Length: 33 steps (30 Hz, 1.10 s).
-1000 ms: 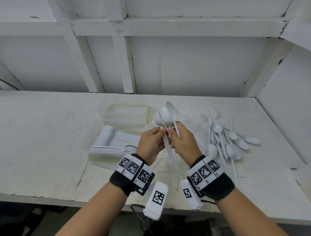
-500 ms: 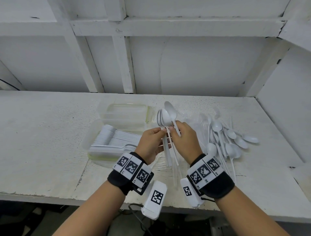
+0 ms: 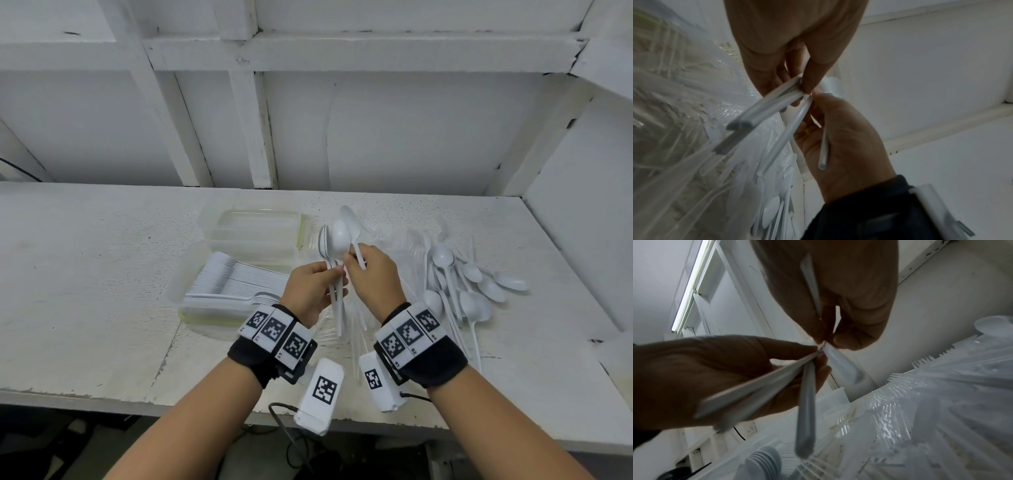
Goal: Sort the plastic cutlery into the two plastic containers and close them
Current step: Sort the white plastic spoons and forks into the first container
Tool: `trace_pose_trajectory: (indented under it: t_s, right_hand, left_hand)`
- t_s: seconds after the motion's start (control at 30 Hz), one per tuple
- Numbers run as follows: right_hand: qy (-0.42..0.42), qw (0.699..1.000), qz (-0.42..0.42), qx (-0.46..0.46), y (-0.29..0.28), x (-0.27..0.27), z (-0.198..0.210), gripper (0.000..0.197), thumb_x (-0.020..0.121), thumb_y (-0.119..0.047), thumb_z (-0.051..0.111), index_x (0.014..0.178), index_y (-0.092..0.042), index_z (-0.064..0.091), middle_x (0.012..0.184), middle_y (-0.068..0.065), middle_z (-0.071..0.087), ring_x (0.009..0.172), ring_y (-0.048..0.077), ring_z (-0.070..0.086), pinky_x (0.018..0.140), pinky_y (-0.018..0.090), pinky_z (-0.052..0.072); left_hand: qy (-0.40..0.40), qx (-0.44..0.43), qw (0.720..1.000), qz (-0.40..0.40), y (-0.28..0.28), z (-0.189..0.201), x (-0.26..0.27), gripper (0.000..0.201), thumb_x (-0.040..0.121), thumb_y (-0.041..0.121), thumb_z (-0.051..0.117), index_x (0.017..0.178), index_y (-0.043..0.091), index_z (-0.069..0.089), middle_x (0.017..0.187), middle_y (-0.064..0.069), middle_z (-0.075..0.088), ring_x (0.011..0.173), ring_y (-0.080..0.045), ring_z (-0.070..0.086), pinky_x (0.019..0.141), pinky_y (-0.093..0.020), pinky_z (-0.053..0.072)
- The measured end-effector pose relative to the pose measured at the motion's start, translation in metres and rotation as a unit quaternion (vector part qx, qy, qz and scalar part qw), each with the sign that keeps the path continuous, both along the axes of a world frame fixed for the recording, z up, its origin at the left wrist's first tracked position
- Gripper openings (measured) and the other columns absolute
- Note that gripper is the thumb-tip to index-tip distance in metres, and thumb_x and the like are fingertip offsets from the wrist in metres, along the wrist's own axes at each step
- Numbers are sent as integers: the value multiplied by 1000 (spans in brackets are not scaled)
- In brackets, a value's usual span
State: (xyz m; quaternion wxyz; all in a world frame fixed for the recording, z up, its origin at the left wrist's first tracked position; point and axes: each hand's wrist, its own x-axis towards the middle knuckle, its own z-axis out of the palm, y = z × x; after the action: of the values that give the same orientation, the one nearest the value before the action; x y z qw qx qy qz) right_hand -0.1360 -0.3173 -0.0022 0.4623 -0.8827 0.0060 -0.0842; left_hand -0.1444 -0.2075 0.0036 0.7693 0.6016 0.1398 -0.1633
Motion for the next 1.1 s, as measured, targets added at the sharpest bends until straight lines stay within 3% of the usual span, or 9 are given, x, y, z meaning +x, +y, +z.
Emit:
trace_pose_trajectory:
  t_s: [0.1,0.27,0.33,0.43,0.6,0.7,0.8,0.9,1.1]
  right_hand:
    - [-25,999,-38,25,-1,3,3,17,94,-15,51,103,-7,63,93,6,60,81,13,52,59,15,33]
    - [-20,999,-24,39,4,5,4,18,93,-17,53,102,-8,66,91,7,60,77,12,54,58,-1,39]
    - [-4,998,-20,54,6,6,3,22,94,-23,52,86,-7,66,84,12,61,69,15,55,62,8,47]
    - [24,997,-12,73,6,7,4,31,94,-24,49,89,0,69,82,18,65,74,28,62,73,40,54]
    - [34,997,4,69,3,8,7,34,96,-23,47,73,-8,67,74,9,60,63,12,54,56,14,39]
    - [45,996,17,81,2,6,9,31,97,-24,43,97,-6,68,85,8,63,76,16,59,68,21,45]
    - [25,995,-4,97,-1,2,12,24,99,-30,39,113,-14,49,75,-4,55,64,3,50,57,11,39]
    - [21,995,-17,94,-2,0,11,27,100,-34,31,116,-12,32,64,-2,47,56,10,46,52,21,35]
    - [-24,999,-14,35,-3,1,2,20,98,-16,43,114,-9,53,61,-9,44,52,2,42,49,7,37]
  left_hand:
    - [-9,5,1000,23,1,1,4,18,91,3,56,72,3,58,70,-11,58,64,-18,57,67,-26,53]
    - [-33,7,999,36,-2,1,3,21,89,5,59,68,7,61,64,-7,59,62,-17,59,68,-28,53]
    - [-41,8,998,41,-2,1,3,23,88,4,60,66,8,60,60,-5,58,55,-14,59,62,-25,53]
    - [-42,8,998,37,-1,1,2,17,88,4,60,71,7,61,62,-6,60,51,-12,61,58,-22,54]
    - [-31,-17,999,31,-3,2,3,12,88,5,61,78,9,56,63,-4,62,51,-10,61,59,-23,54]
    - [-23,-24,999,35,-3,0,5,8,88,3,60,82,7,59,60,0,65,53,-8,63,58,-20,55]
    - [-11,-36,999,34,-1,0,6,12,89,1,57,80,5,63,63,-1,69,60,-9,65,65,-21,55]
    - [5,-42,998,35,0,0,7,15,90,0,56,77,2,63,63,-4,66,59,-10,62,62,-18,54]
    - [42,-79,995,47,1,0,9,14,89,-2,56,76,0,61,59,-8,61,57,-15,57,60,-21,54]
